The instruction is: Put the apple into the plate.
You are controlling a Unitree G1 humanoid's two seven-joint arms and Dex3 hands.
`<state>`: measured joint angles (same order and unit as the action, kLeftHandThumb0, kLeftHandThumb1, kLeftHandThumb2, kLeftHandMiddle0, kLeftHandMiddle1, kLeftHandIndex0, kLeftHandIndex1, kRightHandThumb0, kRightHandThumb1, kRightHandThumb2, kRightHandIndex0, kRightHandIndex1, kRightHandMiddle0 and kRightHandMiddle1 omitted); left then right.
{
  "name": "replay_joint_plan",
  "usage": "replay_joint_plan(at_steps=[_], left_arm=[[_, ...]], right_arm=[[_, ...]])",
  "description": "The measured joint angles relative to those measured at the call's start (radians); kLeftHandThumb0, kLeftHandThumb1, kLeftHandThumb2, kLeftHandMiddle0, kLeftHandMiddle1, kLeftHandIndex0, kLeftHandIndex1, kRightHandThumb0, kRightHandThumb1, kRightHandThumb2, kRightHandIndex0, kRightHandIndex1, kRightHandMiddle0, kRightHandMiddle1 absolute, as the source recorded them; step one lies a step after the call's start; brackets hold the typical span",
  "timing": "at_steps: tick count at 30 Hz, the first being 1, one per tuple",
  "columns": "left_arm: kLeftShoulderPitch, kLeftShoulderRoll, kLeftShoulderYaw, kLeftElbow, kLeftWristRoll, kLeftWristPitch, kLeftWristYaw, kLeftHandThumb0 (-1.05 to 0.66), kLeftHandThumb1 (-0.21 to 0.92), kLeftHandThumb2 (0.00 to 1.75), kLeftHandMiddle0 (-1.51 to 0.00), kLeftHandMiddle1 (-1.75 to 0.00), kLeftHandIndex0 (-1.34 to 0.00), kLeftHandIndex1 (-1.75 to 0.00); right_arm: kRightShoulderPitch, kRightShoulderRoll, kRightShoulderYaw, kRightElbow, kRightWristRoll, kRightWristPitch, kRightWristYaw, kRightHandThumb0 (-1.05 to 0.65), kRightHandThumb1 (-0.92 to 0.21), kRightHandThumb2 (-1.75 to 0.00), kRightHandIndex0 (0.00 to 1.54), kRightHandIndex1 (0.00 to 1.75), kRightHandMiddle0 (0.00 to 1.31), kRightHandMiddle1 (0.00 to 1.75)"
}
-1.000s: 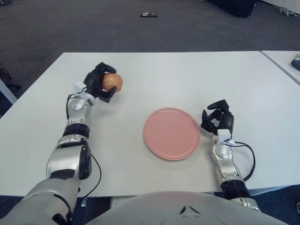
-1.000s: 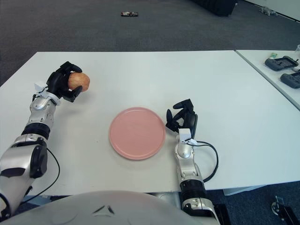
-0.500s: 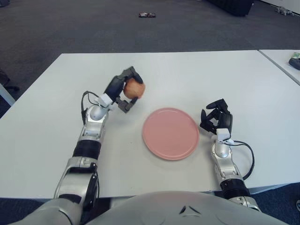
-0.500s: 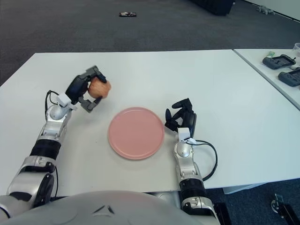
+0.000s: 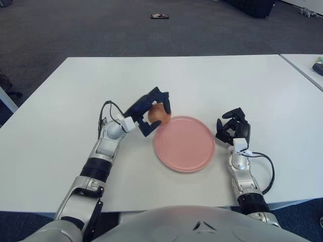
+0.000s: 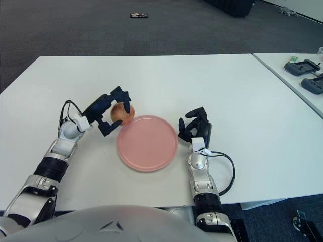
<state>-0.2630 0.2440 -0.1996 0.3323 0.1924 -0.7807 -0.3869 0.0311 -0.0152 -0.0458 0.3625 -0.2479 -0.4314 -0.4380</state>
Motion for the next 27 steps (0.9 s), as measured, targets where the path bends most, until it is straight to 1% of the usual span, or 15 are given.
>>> replay_joint_plan(at_steps=[4, 11, 16, 22, 26, 27], left_arm=[[0.0, 0.004, -0.043, 0.027, 0.069, -0.088, 0.01, 0.0, -0.11, 1.74, -0.99, -1.57, -0.7, -1.75], [-0.013, 0.028, -0.077, 0.047, 0.3, -0.207, 0.125, 0.0, -0.08, 1.72, -0.97, -1.58, -0.68, -1.75], [-0.038, 0.05, -0.092, 0.047, 0.413, -0.231, 0.199, 0.0, -0.06, 1.7, -0.95, -1.6, -0.66, -1.75], [-0.052, 0.052, -0.135, 0.041, 0.493, -0.231, 0.271, 0.0, -0.03, 1.67, -0.92, -1.62, -0.64, -1.75], [-0.052, 0.05, -0.164, 0.05, 0.543, -0.25, 0.334, 0.0, -0.03, 1.67, -0.91, -1.63, -0.64, -1.75], [-0.052, 0.05, -0.169, 0.052, 0.557, -0.253, 0.35, 0.0, -0.04, 1.7, -0.91, -1.66, -0.64, -1.75]], right_arm=[[0.01, 0.001, -0.001, -0.011, 0.001, 0.008, 0.001, -0.42, -0.52, -1.07, 0.8, 1.75, 0.45, 1.75], [0.013, 0.001, -0.001, -0.012, 0.001, -0.002, 0.004, -0.42, -0.52, -1.07, 0.81, 1.75, 0.45, 1.75], [0.013, 0.0, -0.001, -0.01, 0.001, -0.004, 0.01, -0.42, -0.51, -1.08, 0.8, 1.75, 0.46, 1.75], [0.012, -0.001, -0.001, -0.004, 0.001, -0.008, 0.011, -0.42, -0.51, -1.09, 0.79, 1.75, 0.46, 1.75], [0.012, -0.001, 0.0, -0.005, 0.001, -0.008, 0.011, -0.42, -0.51, -1.08, 0.79, 1.75, 0.46, 1.75], [0.013, -0.001, 0.0, -0.007, 0.001, -0.008, 0.011, -0.42, -0.51, -1.08, 0.79, 1.75, 0.46, 1.75]])
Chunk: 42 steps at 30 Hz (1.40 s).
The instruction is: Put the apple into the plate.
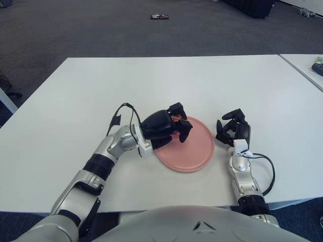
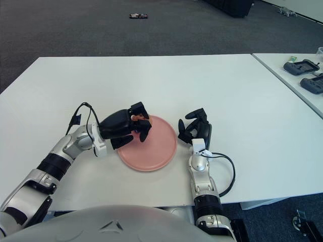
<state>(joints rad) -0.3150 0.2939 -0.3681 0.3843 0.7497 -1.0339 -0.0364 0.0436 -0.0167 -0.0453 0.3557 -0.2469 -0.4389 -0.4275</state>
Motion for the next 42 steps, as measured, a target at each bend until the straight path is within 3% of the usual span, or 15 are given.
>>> replay_joint_plan(at_steps=[21, 35, 42], left_arm=[[-0.033, 0.022, -0.076, 0.051, 0.152, -0.024, 0.249, 0.0, -0.07, 1.75, -0.91, -1.75, -0.68, -1.72], [-0.036, 0.039, -0.078, 0.095, 0.183, -0.001, 0.417, 0.0, -0.03, 1.68, -0.91, -1.66, -0.63, -1.75], [-0.035, 0.051, -0.075, 0.105, 0.138, 0.015, 0.421, 0.0, -0.01, 1.67, -0.89, -1.66, -0.62, -1.75]], right_arm=[[0.007, 0.0, -0.002, -0.013, 0.001, 0.007, 0.001, -0.42, -0.5, -1.09, 0.79, 1.75, 0.46, 1.75], [0.008, -0.002, -0.002, -0.005, 0.007, 0.001, 0.018, -0.42, -0.51, -1.08, 0.77, 1.75, 0.46, 1.75], [0.008, -0.002, -0.002, -0.002, 0.008, -0.013, 0.018, -0.42, -0.51, -1.08, 0.78, 1.75, 0.46, 1.75]])
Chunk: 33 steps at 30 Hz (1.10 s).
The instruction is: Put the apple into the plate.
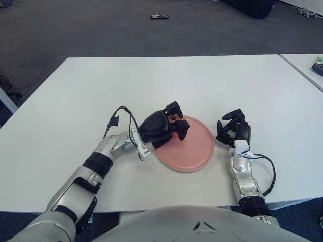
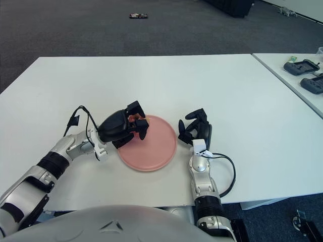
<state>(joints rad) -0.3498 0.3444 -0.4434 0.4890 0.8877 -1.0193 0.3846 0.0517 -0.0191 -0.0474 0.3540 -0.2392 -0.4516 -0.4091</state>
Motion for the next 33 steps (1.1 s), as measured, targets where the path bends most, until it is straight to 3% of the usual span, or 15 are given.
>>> replay_joint_plan(at_steps=[7, 13, 16, 24, 25, 26, 28, 29, 33], left_arm=[[0.018, -0.013, 0.022, 0.006, -0.149, 0.038, -0.064, 0.0, -0.04, 1.7, -0.92, -1.64, -0.64, -1.75], [0.059, -0.044, 0.053, 0.007, -0.373, 0.081, -0.172, 0.0, -0.07, 1.73, -0.91, -1.72, -0.69, -1.69], [0.084, -0.066, 0.071, -0.003, -0.48, 0.098, -0.221, -0.01, 0.03, 1.59, -0.84, -1.74, -0.68, -1.57], [0.132, -0.143, 0.107, -0.03, -0.796, 0.131, -0.373, -0.01, 0.23, 1.37, -0.69, -1.75, -0.52, -1.58], [0.136, -0.15, 0.109, -0.035, -0.835, 0.14, -0.398, -0.15, 0.36, 1.23, -0.51, -1.75, -0.48, -1.64], [0.141, -0.156, 0.11, -0.042, -0.873, 0.149, -0.42, -0.21, 0.41, 1.17, -0.45, -1.75, -0.46, -1.66], [0.15, -0.171, 0.113, -0.059, -0.958, 0.174, -0.472, -0.52, 0.47, 1.14, -0.23, -1.74, -0.23, -1.71], [0.155, -0.178, 0.115, -0.066, -0.995, 0.185, -0.495, -0.63, 0.48, 1.14, -0.16, -1.69, -0.14, -1.68], [0.173, -0.205, 0.127, -0.106, -1.157, 0.245, -0.595, -0.79, 0.55, 1.12, -0.05, -1.58, -0.04, -1.54]], right_arm=[[-0.004, -0.002, 0.0, 0.006, -0.003, -0.012, -0.003, -0.42, -0.51, -1.08, 0.8, 1.75, 0.46, 1.75], [-0.004, -0.004, 0.001, 0.007, -0.005, -0.013, -0.007, -0.42, -0.51, -1.08, 0.79, 1.75, 0.46, 1.75], [-0.004, -0.004, 0.001, 0.007, -0.005, -0.012, -0.007, -0.42, -0.51, -1.08, 0.8, 1.75, 0.46, 1.75], [-0.004, -0.004, 0.002, 0.005, -0.005, -0.012, -0.007, -0.42, -0.52, -1.07, 0.81, 1.75, 0.45, 1.75], [-0.004, -0.005, 0.003, 0.004, -0.005, -0.012, -0.007, -0.42, -0.52, -1.07, 0.8, 1.74, 0.45, 1.75], [-0.009, -0.004, 0.003, -0.003, -0.005, -0.012, -0.007, -0.42, -0.52, -1.07, 0.8, 1.74, 0.45, 1.75], [-0.013, -0.004, 0.003, -0.009, -0.005, -0.012, -0.007, -0.42, -0.52, -1.07, 0.8, 1.74, 0.45, 1.75], [-0.013, -0.004, 0.003, -0.01, -0.005, -0.012, -0.007, -0.42, -0.52, -1.07, 0.8, 1.74, 0.45, 1.75], [-0.013, -0.004, 0.004, -0.012, -0.005, -0.012, -0.007, -0.42, -0.52, -1.08, 0.8, 1.74, 0.46, 1.75]])
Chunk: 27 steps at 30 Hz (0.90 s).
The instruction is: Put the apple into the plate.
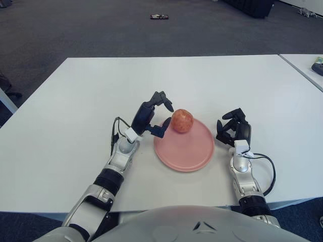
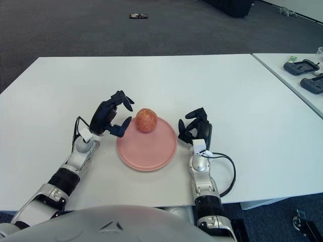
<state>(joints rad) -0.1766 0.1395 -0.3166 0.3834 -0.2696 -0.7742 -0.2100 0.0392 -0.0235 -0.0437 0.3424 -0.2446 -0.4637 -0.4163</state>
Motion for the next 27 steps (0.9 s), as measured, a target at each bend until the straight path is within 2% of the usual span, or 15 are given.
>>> replay_joint_plan(at_steps=[6, 9, 11, 13, 17, 22, 24, 27], left_arm=[[0.036, -0.044, 0.053, -0.076, -0.244, 0.092, -0.145, -0.84, 0.67, 1.07, -0.02, -1.45, 0.0, -1.39], [0.065, -0.071, 0.123, -0.118, -0.347, 0.128, -0.201, -0.83, 0.72, 1.05, -0.03, -1.43, 0.0, -1.38], [0.076, -0.083, 0.167, -0.13, -0.365, 0.138, -0.209, -0.82, 0.75, 1.05, -0.05, -1.43, 0.0, -1.4], [0.085, -0.092, 0.205, -0.134, -0.365, 0.144, -0.208, -0.81, 0.78, 1.04, -0.06, -1.44, 0.0, -1.43], [0.108, -0.12, 0.27, -0.129, -0.308, 0.149, -0.155, -0.76, 0.78, 1.06, -0.12, -1.5, 0.0, -1.62], [0.119, -0.164, 0.33, -0.097, -0.182, 0.152, -0.036, -0.73, 0.78, 1.08, -0.25, -1.65, -0.22, -1.73], [0.116, -0.18, 0.351, -0.057, -0.121, 0.137, 0.013, -0.54, 0.66, 1.04, -0.34, -1.71, -0.33, -1.74], [0.113, -0.207, 0.384, 0.013, -0.068, 0.131, 0.069, -0.46, 0.59, 1.03, -0.48, -1.73, -0.4, -1.74]], right_arm=[[0.0, 0.0, 0.001, 0.0, 0.0, 0.0, 0.0, -0.42, -0.51, -1.08, 0.82, 1.74, 0.46, 1.75], [0.003, 0.0, 0.003, 0.011, -0.002, 0.0, 0.0, -0.42, -0.51, -1.08, 0.83, 1.74, 0.46, 1.75], [0.005, -0.001, 0.003, 0.014, -0.002, 0.0, -0.001, -0.42, -0.51, -1.08, 0.83, 1.74, 0.46, 1.75], [0.006, -0.004, 0.002, 0.015, -0.003, 0.0, -0.001, -0.42, -0.51, -1.08, 0.84, 1.75, 0.46, 1.75], [0.008, -0.006, 0.003, 0.015, -0.007, 0.001, -0.001, -0.42, -0.51, -1.09, 0.85, 1.75, 0.46, 1.75], [0.008, -0.006, 0.003, 0.015, -0.012, 0.001, -0.003, -0.42, -0.51, -1.09, 0.86, 1.75, 0.46, 1.75], [0.008, -0.006, 0.004, 0.015, -0.014, 0.002, -0.003, -0.42, -0.51, -1.09, 0.86, 1.75, 0.46, 1.75], [0.007, -0.005, 0.005, 0.014, -0.014, 0.002, -0.004, -0.42, -0.5, -1.09, 0.86, 1.75, 0.46, 1.75]])
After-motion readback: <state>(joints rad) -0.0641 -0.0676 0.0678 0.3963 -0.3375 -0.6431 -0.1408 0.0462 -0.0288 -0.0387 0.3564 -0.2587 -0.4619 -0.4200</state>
